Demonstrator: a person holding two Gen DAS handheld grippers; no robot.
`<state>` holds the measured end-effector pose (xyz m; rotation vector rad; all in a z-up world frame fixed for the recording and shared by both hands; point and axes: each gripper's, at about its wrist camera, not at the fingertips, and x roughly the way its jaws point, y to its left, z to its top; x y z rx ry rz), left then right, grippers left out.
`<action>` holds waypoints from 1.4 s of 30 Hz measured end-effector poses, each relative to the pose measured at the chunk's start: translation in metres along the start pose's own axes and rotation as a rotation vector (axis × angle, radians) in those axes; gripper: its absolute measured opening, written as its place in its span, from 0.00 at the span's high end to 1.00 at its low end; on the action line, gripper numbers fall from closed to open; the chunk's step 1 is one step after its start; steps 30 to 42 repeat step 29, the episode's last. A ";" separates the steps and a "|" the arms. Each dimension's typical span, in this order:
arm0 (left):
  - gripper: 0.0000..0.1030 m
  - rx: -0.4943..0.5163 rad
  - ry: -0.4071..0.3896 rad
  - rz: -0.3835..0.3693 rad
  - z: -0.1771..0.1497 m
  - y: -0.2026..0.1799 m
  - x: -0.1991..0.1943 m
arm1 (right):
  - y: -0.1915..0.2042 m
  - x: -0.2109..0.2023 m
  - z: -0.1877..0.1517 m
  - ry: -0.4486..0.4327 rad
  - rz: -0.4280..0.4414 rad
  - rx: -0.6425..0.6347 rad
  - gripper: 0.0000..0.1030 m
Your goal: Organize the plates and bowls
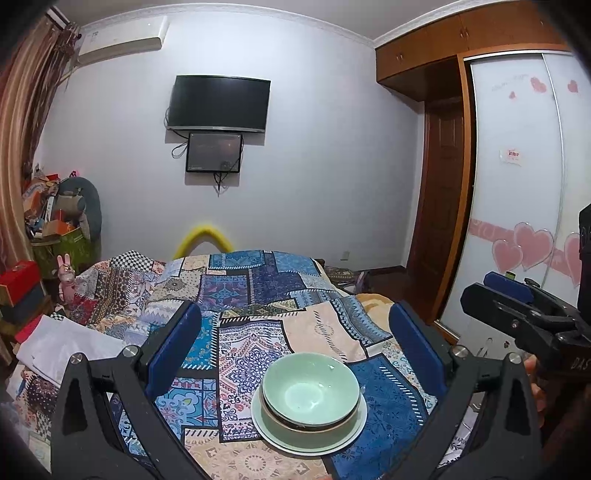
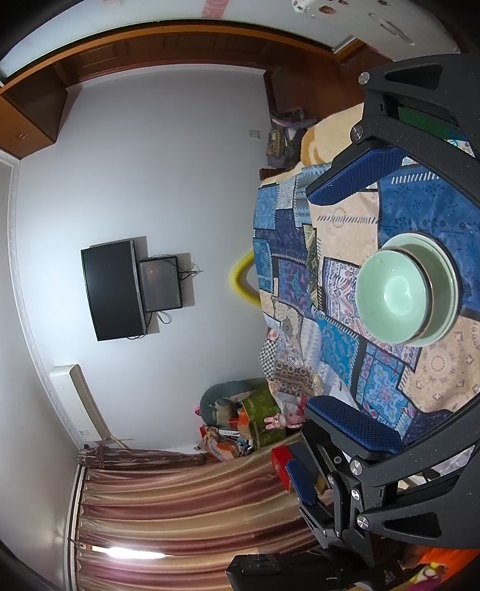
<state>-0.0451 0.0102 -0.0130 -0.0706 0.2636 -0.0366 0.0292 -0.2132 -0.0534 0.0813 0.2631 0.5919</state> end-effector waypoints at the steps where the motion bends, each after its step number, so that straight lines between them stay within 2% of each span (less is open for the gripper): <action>1: 0.00 -0.002 0.001 -0.001 0.000 0.000 0.000 | 0.000 0.000 0.000 0.000 0.000 -0.001 0.00; 7: 0.00 -0.017 0.000 0.016 -0.001 0.003 0.002 | 0.001 0.002 -0.001 0.006 -0.001 -0.003 0.00; 42: 0.00 -0.051 0.027 0.002 -0.001 0.010 0.011 | -0.002 0.012 -0.005 0.035 0.006 0.002 0.00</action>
